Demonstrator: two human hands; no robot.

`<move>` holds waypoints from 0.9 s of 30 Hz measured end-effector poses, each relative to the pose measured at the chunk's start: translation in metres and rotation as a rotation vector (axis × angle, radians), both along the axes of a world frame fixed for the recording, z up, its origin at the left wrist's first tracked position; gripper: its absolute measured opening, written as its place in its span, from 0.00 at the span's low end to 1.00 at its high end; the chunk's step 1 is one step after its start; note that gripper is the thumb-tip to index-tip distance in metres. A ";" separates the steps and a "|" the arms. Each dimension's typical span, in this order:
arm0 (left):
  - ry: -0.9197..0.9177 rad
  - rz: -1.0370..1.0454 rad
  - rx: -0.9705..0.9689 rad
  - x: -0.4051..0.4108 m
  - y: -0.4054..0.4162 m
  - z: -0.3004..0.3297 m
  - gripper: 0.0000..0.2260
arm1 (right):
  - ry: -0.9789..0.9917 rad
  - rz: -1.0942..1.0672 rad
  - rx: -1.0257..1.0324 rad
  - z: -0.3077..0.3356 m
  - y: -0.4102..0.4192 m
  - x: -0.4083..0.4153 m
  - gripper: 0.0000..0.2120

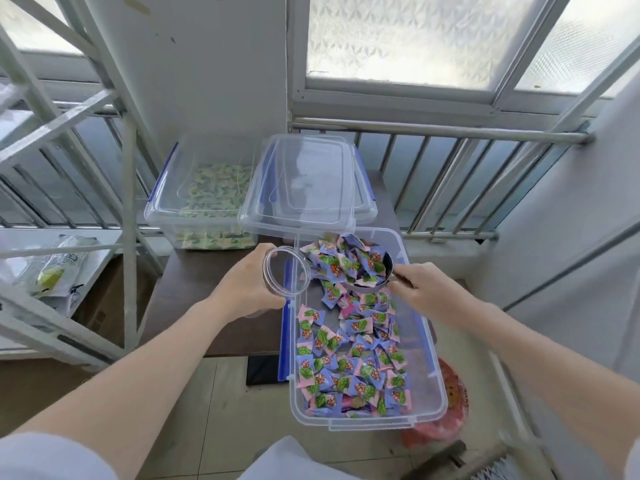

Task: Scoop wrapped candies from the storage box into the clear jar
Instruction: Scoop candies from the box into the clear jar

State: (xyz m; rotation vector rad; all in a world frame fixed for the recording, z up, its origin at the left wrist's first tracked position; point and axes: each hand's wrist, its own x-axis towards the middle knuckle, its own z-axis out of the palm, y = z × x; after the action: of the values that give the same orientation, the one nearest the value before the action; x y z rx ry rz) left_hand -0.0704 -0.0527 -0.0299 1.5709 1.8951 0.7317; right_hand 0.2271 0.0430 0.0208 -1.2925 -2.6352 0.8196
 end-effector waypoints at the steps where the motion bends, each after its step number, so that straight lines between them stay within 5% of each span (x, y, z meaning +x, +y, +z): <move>1: -0.006 -0.003 -0.011 -0.001 0.002 0.002 0.34 | -0.037 0.055 0.012 0.014 0.005 -0.007 0.17; 10: -0.118 -0.013 -0.105 -0.009 -0.003 0.007 0.37 | -0.555 0.423 0.263 0.083 0.024 -0.117 0.16; 27: -0.232 0.090 -0.106 -0.006 -0.013 -0.004 0.37 | -0.612 0.363 0.284 0.105 0.021 -0.104 0.15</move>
State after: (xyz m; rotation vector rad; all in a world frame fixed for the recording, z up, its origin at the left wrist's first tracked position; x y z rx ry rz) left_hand -0.0765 -0.0659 -0.0343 1.2840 1.8105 0.8014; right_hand 0.1233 0.0635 0.1262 -1.1370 -3.3633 0.0416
